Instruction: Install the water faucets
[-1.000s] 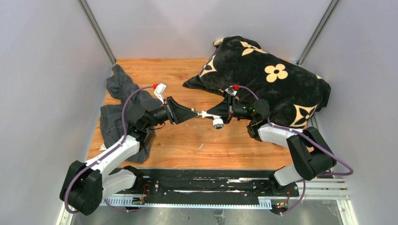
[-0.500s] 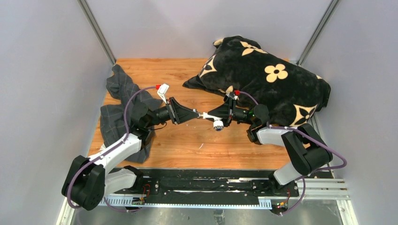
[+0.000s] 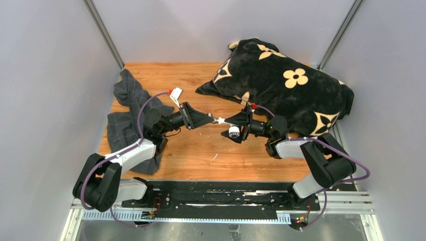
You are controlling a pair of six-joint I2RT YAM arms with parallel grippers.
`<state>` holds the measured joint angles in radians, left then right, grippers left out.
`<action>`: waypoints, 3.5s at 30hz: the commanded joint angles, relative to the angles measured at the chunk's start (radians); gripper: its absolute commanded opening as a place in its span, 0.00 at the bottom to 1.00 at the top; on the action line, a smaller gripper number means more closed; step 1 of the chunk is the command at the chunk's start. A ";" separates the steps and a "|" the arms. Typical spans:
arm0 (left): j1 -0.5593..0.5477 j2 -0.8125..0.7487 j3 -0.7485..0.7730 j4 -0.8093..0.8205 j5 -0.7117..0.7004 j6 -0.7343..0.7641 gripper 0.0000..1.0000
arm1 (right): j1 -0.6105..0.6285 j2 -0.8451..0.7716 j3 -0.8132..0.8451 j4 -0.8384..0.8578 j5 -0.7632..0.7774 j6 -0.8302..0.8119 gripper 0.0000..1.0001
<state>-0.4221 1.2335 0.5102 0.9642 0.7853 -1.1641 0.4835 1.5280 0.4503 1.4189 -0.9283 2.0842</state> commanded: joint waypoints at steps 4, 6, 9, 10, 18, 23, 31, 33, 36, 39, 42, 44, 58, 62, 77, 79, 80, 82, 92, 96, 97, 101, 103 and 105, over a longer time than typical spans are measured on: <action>0.018 0.048 0.007 0.162 0.036 -0.096 0.00 | -0.018 -0.038 -0.005 0.004 -0.016 -0.025 0.70; 0.023 0.052 0.008 0.158 0.043 -0.098 0.00 | -0.030 -0.070 -0.004 -0.056 -0.030 -0.065 0.70; 0.031 0.054 0.010 0.138 0.052 -0.096 0.00 | -0.048 -0.142 0.003 -0.180 -0.050 -0.141 0.71; 0.033 0.055 0.010 0.131 0.053 -0.096 0.00 | -0.052 -0.169 0.005 -0.244 -0.053 -0.175 0.71; 0.043 0.069 0.004 0.123 0.040 -0.093 0.00 | -0.068 -0.348 0.118 -0.806 -0.096 -0.521 0.73; 0.045 0.090 0.002 0.144 0.038 -0.103 0.00 | -0.068 -0.384 0.144 -0.871 -0.110 -0.560 0.74; 0.045 0.123 -0.013 0.179 0.044 -0.118 0.00 | -0.066 -0.404 0.216 -0.864 -0.144 -0.577 0.74; 0.046 0.125 -0.018 0.184 0.045 -0.120 0.00 | -0.066 -0.399 0.218 -0.806 -0.142 -0.541 0.74; 0.045 0.126 -0.027 0.185 0.045 -0.117 0.00 | -0.066 -0.382 0.210 -0.708 -0.141 -0.478 0.74; 0.045 0.124 -0.035 0.184 0.040 -0.119 0.00 | -0.066 -0.372 0.212 -0.692 -0.155 -0.479 0.74; 0.046 0.130 -0.038 0.205 0.036 -0.143 0.00 | -0.066 -0.388 0.218 -0.829 -0.167 -0.576 0.75; 0.045 0.140 -0.035 0.230 0.041 -0.175 0.00 | -0.066 -0.418 0.251 -1.008 -0.166 -0.704 0.75; 0.048 0.172 -0.014 0.282 0.081 -0.277 0.00 | -0.069 -0.535 0.494 -1.654 -0.209 -1.331 0.73; 0.051 0.147 0.013 0.179 0.115 -0.283 0.00 | -0.075 -0.585 0.651 -1.966 -0.057 -1.692 0.70; 0.051 -0.063 0.086 -0.372 0.151 -0.197 0.00 | -0.073 -1.033 0.124 -1.138 0.295 -1.875 0.73; 0.052 -0.061 0.086 -0.372 0.159 -0.211 0.00 | -0.069 -0.988 0.119 -1.109 0.263 -1.896 0.72; 0.051 -0.061 0.087 -0.372 0.163 -0.213 0.00 | -0.063 -0.963 0.121 -1.104 0.248 -1.915 0.73; 0.052 -0.059 0.083 -0.372 0.166 -0.217 0.00 | -0.054 -0.922 0.114 -1.060 0.231 -1.932 0.73; 0.051 -0.062 0.089 -0.374 0.180 -0.231 0.00 | 0.041 -0.774 0.047 -0.867 0.163 -1.967 0.74; 0.051 -0.055 0.092 -0.375 0.187 -0.230 0.00 | 0.088 -0.735 0.038 -0.872 0.196 -2.013 0.75; 0.051 -0.053 0.094 -0.375 0.189 -0.230 0.00 | 0.094 -0.722 0.038 -0.868 0.198 -2.019 0.75; 0.051 -0.049 0.105 -0.375 0.202 -0.215 0.00 | 0.101 -0.663 0.036 -0.860 0.164 -2.046 0.73; 0.051 -0.047 0.104 -0.375 0.205 -0.215 0.00 | 0.101 -0.637 0.034 -0.833 0.142 -2.038 0.66; 0.052 -0.046 0.101 -0.375 0.204 -0.213 0.00 | 0.101 -0.614 0.040 -0.818 0.119 -2.026 0.55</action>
<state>-0.3752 1.1885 0.5781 0.5655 0.9615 -1.3834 0.5697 0.8856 0.5034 0.5282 -0.7532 0.0761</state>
